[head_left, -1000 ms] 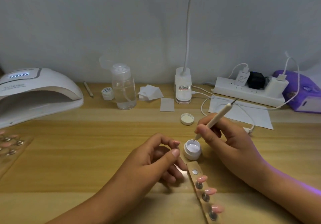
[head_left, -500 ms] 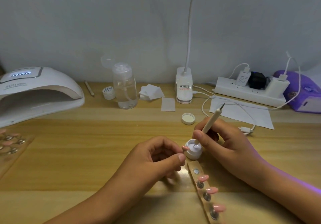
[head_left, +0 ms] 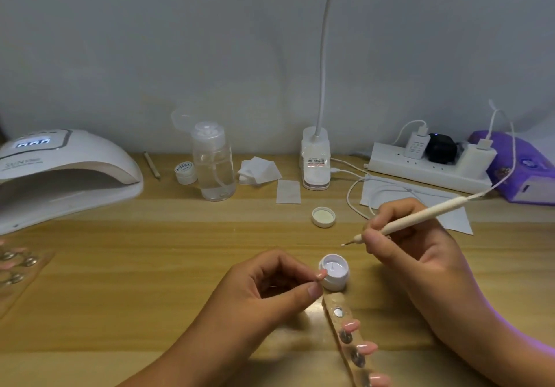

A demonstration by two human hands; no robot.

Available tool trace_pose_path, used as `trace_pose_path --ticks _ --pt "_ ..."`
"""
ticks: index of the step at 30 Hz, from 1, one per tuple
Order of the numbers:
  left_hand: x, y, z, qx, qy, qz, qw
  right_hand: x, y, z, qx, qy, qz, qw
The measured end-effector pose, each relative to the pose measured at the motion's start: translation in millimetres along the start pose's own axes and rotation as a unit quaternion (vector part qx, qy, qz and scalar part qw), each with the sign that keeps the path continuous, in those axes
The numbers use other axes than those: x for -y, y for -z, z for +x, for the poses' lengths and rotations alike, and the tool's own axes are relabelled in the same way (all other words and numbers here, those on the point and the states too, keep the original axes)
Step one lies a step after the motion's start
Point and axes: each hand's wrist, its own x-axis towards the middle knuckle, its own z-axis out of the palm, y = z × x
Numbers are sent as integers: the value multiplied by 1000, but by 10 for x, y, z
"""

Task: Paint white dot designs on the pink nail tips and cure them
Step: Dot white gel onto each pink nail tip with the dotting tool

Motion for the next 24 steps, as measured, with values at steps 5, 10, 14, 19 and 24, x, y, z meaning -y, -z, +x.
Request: trace_pose_path --ticks 5,10,14,19,24 --pt "25 -141 -88 44 -37 17 998 12 -27 -110 33 -43 117 992" --pt "59 -129 -44 37 -37 9 999 32 -68 -98 28 -81 192 978" --pt "46 -112 -47 51 -44 -1 998 68 -93 -88 25 -103 215 971" --pt "58 -120 -48 42 -44 10 998 104 -162 -97 18 -114 225 967" --pt "57 -136 -46 38 -35 6 999 129 -181 -93 31 -141 215 966"
